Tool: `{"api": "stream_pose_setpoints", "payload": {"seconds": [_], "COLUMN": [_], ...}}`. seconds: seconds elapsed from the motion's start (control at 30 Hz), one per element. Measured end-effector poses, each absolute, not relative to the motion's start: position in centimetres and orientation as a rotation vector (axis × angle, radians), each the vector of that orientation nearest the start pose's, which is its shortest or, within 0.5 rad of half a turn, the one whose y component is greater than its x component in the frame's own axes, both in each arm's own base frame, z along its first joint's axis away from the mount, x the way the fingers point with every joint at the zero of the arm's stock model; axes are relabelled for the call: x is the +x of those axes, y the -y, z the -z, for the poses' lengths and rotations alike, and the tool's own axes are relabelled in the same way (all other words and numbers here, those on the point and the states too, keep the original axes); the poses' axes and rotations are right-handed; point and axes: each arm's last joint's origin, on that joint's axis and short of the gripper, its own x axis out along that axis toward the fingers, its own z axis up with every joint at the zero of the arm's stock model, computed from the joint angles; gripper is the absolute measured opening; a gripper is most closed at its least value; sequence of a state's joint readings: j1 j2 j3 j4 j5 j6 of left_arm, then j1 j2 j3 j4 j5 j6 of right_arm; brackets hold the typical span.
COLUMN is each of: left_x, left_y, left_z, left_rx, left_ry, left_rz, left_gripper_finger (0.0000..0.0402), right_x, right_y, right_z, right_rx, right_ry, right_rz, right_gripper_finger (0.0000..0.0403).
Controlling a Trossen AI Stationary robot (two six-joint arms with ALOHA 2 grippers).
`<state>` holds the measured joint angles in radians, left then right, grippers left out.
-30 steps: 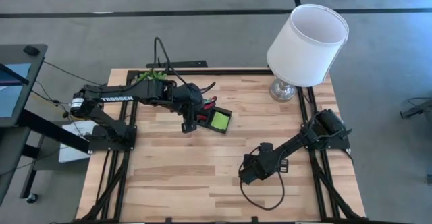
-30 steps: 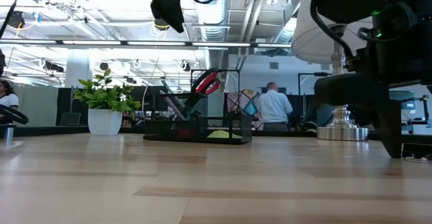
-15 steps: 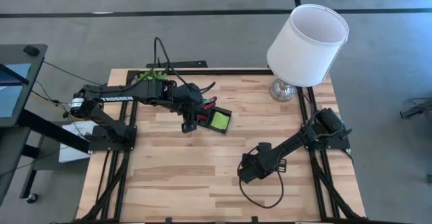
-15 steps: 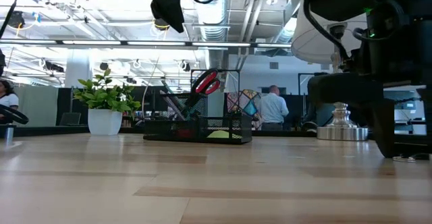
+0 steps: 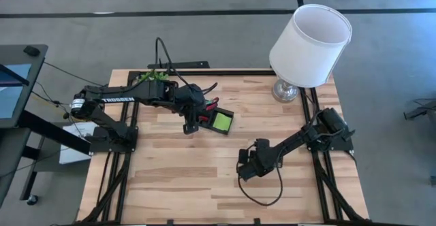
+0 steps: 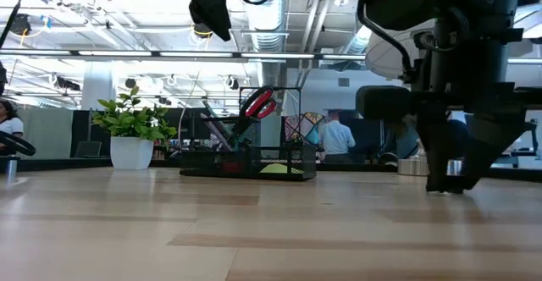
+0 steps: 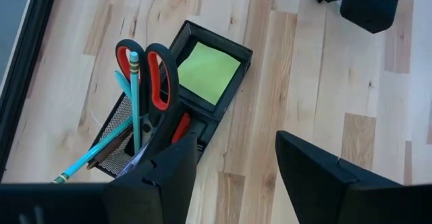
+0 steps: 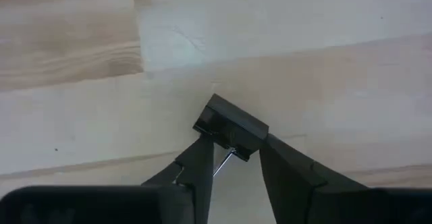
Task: Pick and place office supplies into organizer
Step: Put the black binder clip into the black desk organizer
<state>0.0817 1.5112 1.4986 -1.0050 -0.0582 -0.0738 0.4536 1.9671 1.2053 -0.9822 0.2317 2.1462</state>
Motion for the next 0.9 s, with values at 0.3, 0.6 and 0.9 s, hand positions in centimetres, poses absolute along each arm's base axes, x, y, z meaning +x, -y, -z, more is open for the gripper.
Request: {"api": "stream_pose_setpoints", "payload": {"seconds": [0.3, 0.6, 0.9], "left_x": [30.0, 29.8, 29.7], "left_y": [-2.6, -2.6, -2.6], "left_z": [-34.2, -34.1, -34.0], "left_rx": [-0.079, -0.079, -0.08], "left_ry": [-1.013, -1.031, -1.05], "left_rz": [-0.165, -0.166, -0.166], "left_gripper_finger": [0.0196, 0.0196, 0.0196], "right_x": [30.6, 31.9, 32.9], "right_y": [-13.8, -13.4, -11.9], "right_z": [-12.5, -12.5, -12.7], "right_rx": [1.08, 1.112, 1.069], "right_ry": [-0.802, -0.709, -0.824], "right_rz": [1.325, 1.251, 1.172], "right_gripper_finger": [0.0107, 0.0096, 0.0121]}}
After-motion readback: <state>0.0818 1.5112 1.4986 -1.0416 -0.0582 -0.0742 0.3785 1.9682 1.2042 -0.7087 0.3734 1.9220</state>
